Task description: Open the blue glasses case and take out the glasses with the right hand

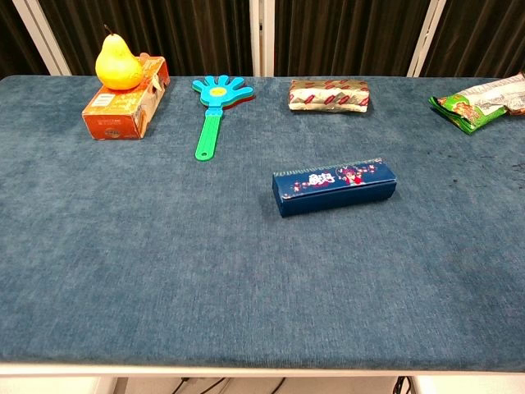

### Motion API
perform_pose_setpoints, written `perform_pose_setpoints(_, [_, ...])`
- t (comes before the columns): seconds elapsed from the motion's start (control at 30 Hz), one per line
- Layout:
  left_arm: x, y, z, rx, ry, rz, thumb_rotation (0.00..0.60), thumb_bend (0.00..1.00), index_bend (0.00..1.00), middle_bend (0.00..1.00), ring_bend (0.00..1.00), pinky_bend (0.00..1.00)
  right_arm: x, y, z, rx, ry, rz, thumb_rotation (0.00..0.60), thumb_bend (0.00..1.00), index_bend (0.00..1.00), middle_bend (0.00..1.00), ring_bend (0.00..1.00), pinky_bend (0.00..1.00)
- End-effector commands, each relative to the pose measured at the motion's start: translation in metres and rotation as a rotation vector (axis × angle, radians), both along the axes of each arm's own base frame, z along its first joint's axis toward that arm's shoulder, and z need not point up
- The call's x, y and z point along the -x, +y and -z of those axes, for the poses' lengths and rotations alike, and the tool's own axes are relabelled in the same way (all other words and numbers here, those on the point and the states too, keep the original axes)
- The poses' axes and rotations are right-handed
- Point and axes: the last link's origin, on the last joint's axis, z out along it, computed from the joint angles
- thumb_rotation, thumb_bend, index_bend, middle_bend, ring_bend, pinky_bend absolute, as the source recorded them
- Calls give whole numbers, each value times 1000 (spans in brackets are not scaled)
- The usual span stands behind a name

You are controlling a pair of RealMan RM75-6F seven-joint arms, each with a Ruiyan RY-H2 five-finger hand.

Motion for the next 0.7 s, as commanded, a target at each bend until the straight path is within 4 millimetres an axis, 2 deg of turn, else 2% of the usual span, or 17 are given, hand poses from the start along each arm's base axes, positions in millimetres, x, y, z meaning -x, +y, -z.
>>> perform_pose_setpoints(0.03, [0, -1, 0, 0, 0, 1, 600, 358, 697, 708, 554, 580, -1, 0, 2, -5, 5, -3, 600, 197, 127, 187, 0, 0])
perform_pose_setpoints(0.2, [0, -1, 0, 0, 2, 2, 600, 358, 697, 709, 554, 580, -5, -1, 5, -15, 4, -17, 600, 197, 127, 187, 0, 0])
perform_pose_setpoints(0.3, [0, -1, 0, -1, 2, 1, 600, 358, 697, 709, 554, 580, -12, -8, 13, -43, 11, -40, 600, 197, 127, 186, 0, 0])
perform_pose_setpoints(0.4, [0, 0, 0, 0, 2, 1, 600, 359, 697, 709, 554, 580, -26, -27, 31, -109, 40, -77, 600, 199, 128, 187, 0, 0])
perform_pose_setpoints(0.6, [0, -1, 0, -2, -1, 2, 600, 358, 697, 709, 554, 580, -66, -82, 88, -280, 99, -127, 600, 239, 127, 190, 0, 0])
perform_pose_setpoints(0.7, [0, -1, 0, -2, -2, 2, 600, 358, 697, 709, 554, 580, -84, -101, 113, -340, 112, -145, 600, 252, 127, 205, 0, 0])
